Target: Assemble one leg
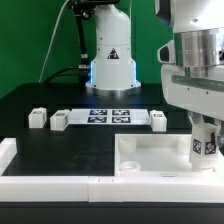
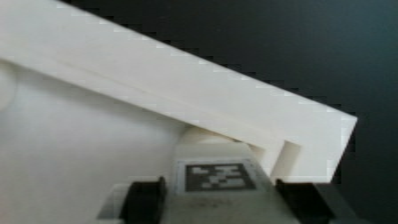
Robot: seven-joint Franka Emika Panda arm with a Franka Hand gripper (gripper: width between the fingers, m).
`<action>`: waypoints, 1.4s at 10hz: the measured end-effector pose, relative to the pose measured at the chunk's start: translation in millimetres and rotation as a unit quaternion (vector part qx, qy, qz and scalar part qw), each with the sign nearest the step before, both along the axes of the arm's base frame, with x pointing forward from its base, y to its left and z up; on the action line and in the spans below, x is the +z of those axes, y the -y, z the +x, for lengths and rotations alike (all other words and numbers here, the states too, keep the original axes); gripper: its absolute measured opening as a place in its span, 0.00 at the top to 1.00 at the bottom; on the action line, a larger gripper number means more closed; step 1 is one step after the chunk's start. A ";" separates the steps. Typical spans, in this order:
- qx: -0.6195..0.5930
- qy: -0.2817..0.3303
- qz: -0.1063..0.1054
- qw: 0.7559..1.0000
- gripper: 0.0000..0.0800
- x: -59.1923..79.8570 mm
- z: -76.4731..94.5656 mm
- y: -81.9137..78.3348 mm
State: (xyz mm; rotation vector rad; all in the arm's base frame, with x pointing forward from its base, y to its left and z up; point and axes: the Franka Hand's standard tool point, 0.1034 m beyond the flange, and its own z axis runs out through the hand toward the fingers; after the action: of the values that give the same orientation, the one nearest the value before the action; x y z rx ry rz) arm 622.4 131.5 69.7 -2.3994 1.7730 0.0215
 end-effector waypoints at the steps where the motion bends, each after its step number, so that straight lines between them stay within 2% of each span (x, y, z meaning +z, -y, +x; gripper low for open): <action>1: 0.005 0.001 0.000 1.000 0.62 0.0 0.0 -0.5; 2: 0.039 0.006 -0.002 0.999 0.62 0.1 0.1 -0.1; 3: 0.085 0.012 -0.007 0.996 0.40 0.4 0.9 2.4; 4: 0.157 0.020 -0.013 0.987 0.40 0.4 1.4 6.5; 5: 0.227 0.022 -0.022 0.973 0.22 0.7 1.4 6.8; 7: 0.339 0.024 -0.047 0.939 0.19 1.2 0.4 1.4; 9: 0.452 0.015 -0.065 0.890 0.19 4.1 -1.3 -2.9; 12: 0.592 0.010 -0.061 0.804 0.19 5.8 0.4 -0.3; 14: 0.657 0.020 -0.060 0.752 0.19 6.2 3.1 10.9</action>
Offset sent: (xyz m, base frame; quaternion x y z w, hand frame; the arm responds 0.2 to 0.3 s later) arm 0.0063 -0.0092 0.0020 -0.0119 -0.0185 -0.2909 0.9565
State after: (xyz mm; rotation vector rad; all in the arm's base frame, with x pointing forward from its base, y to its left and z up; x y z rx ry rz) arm 625.5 120.5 75.9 -3.0942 -0.2559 0.0181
